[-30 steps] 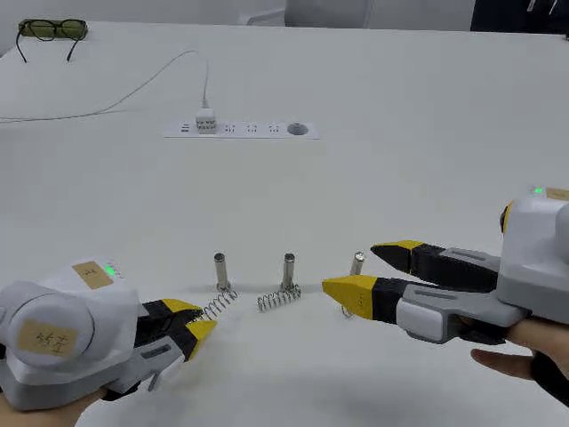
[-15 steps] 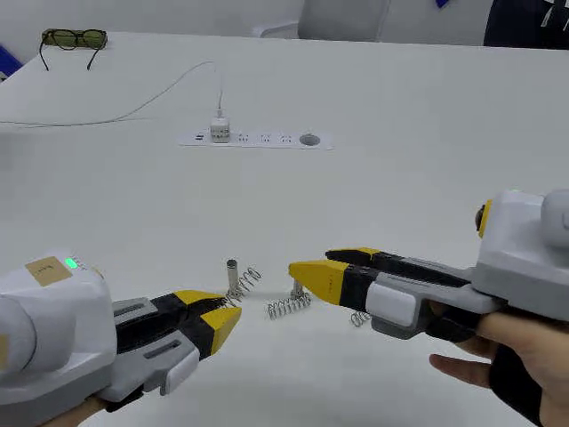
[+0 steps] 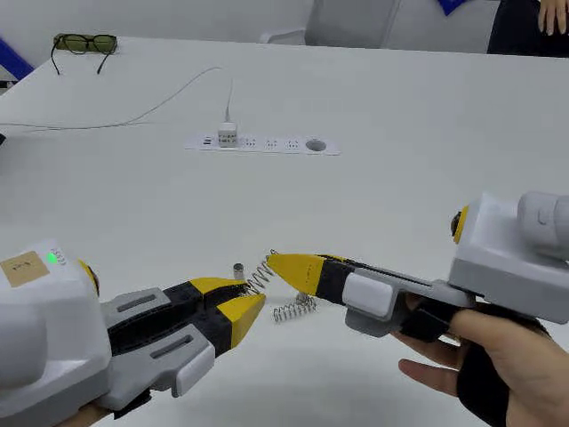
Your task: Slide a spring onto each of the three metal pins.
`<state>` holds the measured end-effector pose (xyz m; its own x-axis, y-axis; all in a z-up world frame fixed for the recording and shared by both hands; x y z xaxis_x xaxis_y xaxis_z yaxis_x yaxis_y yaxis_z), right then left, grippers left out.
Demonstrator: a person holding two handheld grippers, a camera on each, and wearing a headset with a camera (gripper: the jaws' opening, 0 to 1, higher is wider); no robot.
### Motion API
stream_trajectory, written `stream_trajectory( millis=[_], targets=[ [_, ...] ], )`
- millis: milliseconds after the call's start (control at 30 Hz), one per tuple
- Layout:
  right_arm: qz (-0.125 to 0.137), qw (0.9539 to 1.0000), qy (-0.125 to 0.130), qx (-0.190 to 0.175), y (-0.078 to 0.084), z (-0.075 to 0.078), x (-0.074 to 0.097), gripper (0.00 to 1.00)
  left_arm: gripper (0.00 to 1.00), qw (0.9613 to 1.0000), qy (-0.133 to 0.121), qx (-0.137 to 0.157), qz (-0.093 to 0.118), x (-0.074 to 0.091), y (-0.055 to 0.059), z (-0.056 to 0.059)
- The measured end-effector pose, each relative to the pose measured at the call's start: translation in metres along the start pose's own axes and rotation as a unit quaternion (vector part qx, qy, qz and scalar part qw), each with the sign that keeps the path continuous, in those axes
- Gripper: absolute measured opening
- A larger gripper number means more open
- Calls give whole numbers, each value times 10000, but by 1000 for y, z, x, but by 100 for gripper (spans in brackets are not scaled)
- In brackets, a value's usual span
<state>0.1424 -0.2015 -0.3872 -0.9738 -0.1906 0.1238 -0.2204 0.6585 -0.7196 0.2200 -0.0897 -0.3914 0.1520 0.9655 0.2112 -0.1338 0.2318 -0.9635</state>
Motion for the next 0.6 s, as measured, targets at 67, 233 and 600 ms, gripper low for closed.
stream_trajectory(
  millis=[67,233,600],
  targets=[
    [13,9999,-57,-104,1,-1,-1,27,10,10000,40,4,41,0,-1,1],
    [57,9992,-175,-365,2,-2,-2,19,10,9997,157,56,195,0,-3,6],
    [102,9970,-456,-619,2,-8,-4,12,11,9997,119,26,220,1,-4,4]
  ],
)
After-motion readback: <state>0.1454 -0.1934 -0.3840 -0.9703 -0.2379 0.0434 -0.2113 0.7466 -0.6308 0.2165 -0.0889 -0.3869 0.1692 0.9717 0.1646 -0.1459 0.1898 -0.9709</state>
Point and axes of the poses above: the centre of the closed fingertips' face, and the gripper's own axes: x roughly backward along the fingers, z roughly to its right, y roughly out of its underside, the point moved 7 cm from there along x, roughly backward along the fingers
